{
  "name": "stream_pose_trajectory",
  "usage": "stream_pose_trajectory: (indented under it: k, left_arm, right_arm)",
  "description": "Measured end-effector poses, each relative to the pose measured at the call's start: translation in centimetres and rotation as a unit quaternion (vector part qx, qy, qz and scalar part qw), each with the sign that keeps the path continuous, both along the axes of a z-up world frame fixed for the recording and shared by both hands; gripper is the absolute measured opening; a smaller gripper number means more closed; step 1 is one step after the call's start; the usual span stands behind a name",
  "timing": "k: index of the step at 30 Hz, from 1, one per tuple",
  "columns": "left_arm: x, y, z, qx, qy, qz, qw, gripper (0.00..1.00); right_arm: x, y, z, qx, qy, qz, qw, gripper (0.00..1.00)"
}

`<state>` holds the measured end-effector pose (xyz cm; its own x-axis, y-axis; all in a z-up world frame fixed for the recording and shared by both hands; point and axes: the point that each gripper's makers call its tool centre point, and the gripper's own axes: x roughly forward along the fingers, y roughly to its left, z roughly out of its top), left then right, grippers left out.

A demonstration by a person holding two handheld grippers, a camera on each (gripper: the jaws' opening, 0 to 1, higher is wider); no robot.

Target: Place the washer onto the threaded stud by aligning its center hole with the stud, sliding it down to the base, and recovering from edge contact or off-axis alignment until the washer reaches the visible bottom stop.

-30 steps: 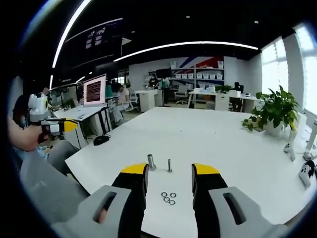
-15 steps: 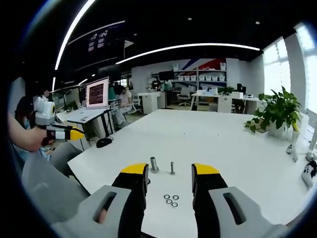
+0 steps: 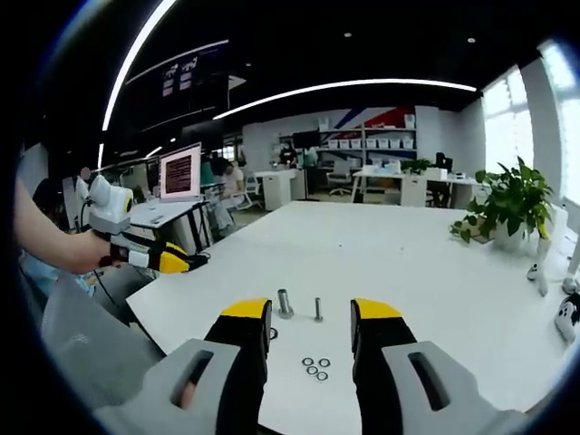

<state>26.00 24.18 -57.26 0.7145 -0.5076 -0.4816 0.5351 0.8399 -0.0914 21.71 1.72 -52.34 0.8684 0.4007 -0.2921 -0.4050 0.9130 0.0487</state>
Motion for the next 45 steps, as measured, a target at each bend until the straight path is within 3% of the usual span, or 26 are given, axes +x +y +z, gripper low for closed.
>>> stream_pose_trajectory:
  k: [5, 11, 24, 33, 38, 45]
  left_arm:
    - [1.0, -2.4, -1.0, 0.014, 0.014, -0.031, 0.9993, 0.22]
    - [1.9, -4.3, -3.4, 0.029, 0.058, -0.059, 0.9961, 0.22]
    - [3.1, -6.4, -6.6, 0.069, 0.103, -0.094, 0.9878, 0.23]
    - [3.8, -7.6, -9.7, 0.120, 0.144, -0.128, 0.9740, 0.25]
    - [3.9, -8.2, -11.6, 0.163, 0.165, -0.160, 0.9594, 0.25]
    - [4.2, -8.9, -13.4, 0.182, 0.183, -0.171, 0.9509, 0.27]
  right_arm:
    - [0.1, 0.0, 0.2, 0.003, -0.003, 0.002, 1.0000, 0.37]
    - [0.0, 0.0, 0.2, 0.005, -0.003, 0.002, 1.0000, 0.37]
    - [0.1, -0.2, 0.4, 0.013, -0.006, -0.002, 0.9999, 0.37]
    - [0.0, -0.1, 0.4, 0.013, -0.007, 0.002, 0.9999, 0.37]
    - [0.1, -0.2, 0.4, 0.014, -0.007, 0.000, 0.9999, 0.37]
    - [0.0, -0.3, 0.5, 0.014, -0.009, 0.000, 0.9999, 0.37]
